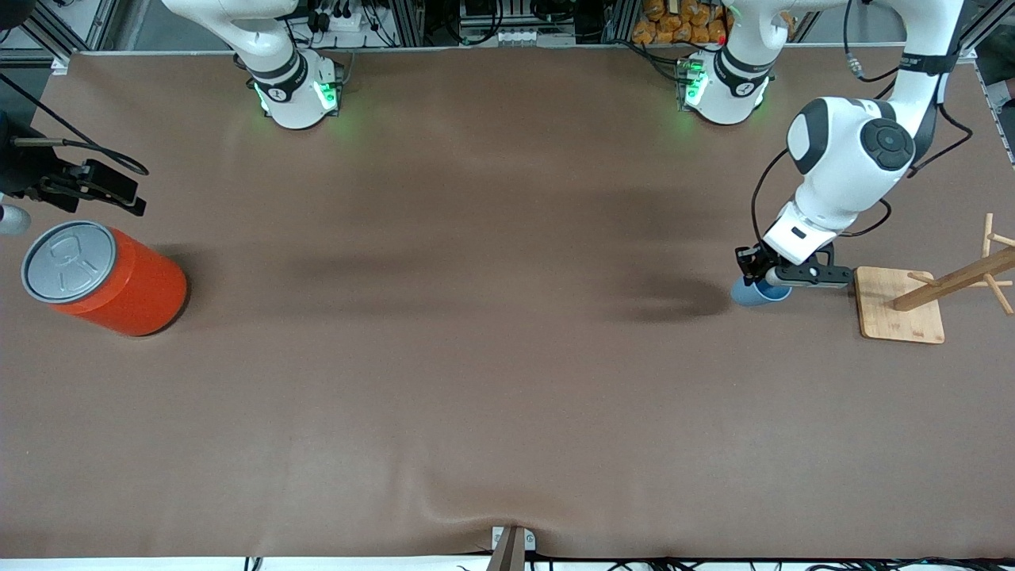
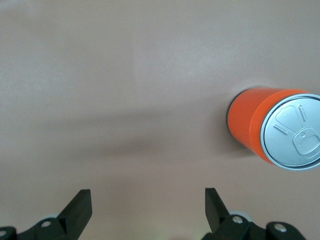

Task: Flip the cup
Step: 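Lower the upright cup onto the table with the left gripper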

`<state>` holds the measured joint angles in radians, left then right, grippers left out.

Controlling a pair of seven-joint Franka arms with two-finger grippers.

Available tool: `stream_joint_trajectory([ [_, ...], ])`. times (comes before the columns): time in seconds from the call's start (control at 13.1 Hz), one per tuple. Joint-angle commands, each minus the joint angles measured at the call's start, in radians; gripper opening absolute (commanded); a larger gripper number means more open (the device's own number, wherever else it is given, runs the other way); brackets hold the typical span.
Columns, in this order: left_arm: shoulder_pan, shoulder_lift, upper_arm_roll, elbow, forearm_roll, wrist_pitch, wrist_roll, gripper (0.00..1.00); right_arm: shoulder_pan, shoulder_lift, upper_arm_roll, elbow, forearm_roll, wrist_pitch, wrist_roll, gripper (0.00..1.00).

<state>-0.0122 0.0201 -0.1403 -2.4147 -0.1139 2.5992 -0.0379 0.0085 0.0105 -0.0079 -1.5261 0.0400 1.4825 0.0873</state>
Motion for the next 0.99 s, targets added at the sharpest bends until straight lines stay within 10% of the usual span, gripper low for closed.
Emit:
stream_joint_trajectory([
  [0.0, 0.009, 0.004, -0.012, -0.024, 0.023, 0.038, -0.033, 0.0, -0.01, 0.0, 0.003, 0.012, 0.017, 0.001, 0.015, 1.0],
  [0.23, -0.005, 0.064, -0.013, -0.015, 0.023, 0.079, -0.089, 0.04, -0.012, 0.0, 0.002, 0.014, 0.014, 0.001, 0.017, 1.0],
  [0.38, -0.011, 0.107, -0.012, -0.015, 0.023, 0.125, -0.091, 0.26, -0.019, -0.003, 0.002, 0.014, 0.017, -0.001, 0.017, 1.0],
  [0.53, -0.009, 0.103, -0.012, -0.015, 0.023, 0.125, -0.091, 0.64, -0.021, -0.003, 0.002, 0.015, 0.017, -0.004, 0.017, 1.0],
  [0.61, -0.006, 0.1, -0.012, -0.012, 0.023, 0.121, -0.091, 1.0, -0.021, -0.004, 0.002, 0.015, 0.015, -0.004, 0.017, 1.0],
  [0.92, -0.005, 0.043, -0.013, 0.053, 0.023, -0.043, -0.094, 1.0, -0.036, -0.004, 0.0, 0.034, 0.018, -0.014, 0.014, 1.0],
])
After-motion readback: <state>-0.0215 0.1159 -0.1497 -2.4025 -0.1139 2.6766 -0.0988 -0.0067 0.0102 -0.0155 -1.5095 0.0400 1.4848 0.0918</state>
